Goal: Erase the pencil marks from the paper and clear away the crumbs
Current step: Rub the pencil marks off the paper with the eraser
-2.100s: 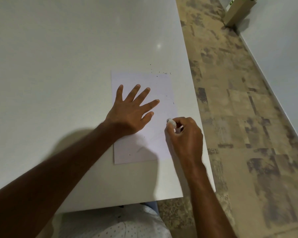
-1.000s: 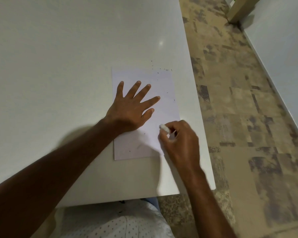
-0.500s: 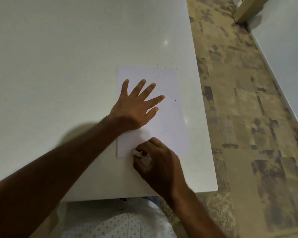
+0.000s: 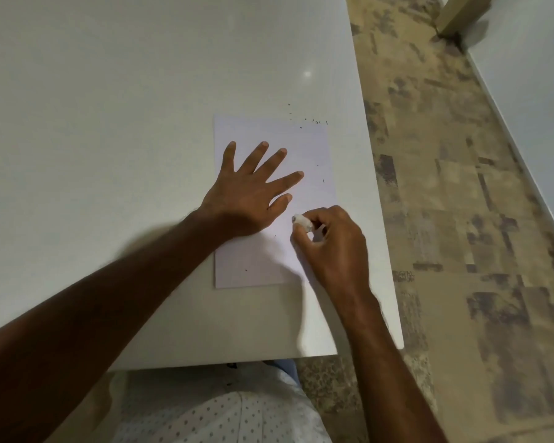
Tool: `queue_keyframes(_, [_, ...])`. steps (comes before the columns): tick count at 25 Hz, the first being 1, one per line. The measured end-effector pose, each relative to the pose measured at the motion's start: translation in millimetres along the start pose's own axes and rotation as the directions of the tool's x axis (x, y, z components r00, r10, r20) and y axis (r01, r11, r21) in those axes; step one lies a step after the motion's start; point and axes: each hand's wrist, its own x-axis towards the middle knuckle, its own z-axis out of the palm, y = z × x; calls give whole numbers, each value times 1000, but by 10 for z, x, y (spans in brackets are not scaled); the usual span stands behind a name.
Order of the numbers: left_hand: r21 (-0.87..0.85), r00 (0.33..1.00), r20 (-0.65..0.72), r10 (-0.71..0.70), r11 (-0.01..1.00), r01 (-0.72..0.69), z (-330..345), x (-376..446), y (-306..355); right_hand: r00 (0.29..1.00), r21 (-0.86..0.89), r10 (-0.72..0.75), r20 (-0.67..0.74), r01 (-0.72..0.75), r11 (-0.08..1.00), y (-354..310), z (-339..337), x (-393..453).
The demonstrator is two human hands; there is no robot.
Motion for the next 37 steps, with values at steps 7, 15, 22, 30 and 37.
queue_keyframes(7, [-9, 1000, 8, -11, 1000, 11, 11, 3, -4, 983, 44, -127, 135, 122, 992, 14, 76, -166])
queue_keyframes(15, [-4, 1000, 19, -13, 1000, 13, 20, 2, 3, 944, 57, -244, 221, 237, 970, -163, 107, -464])
queue_keyframes(22, [-2, 1000, 7, -7, 1000, 7, 18, 2, 2, 957, 2, -242, 161, 245, 969, -227, 169, -469])
queue_keyframes(30, [6, 1000, -2, 1, 1000, -1, 2, -9, 0, 999, 11, -35, 9, 35, 999, -82, -16, -27])
queue_keyframes(37, [-19, 1000, 4, 15, 1000, -15, -3, -9, -15, 997, -36, -63, 34, 65, 997, -136, 58, -76])
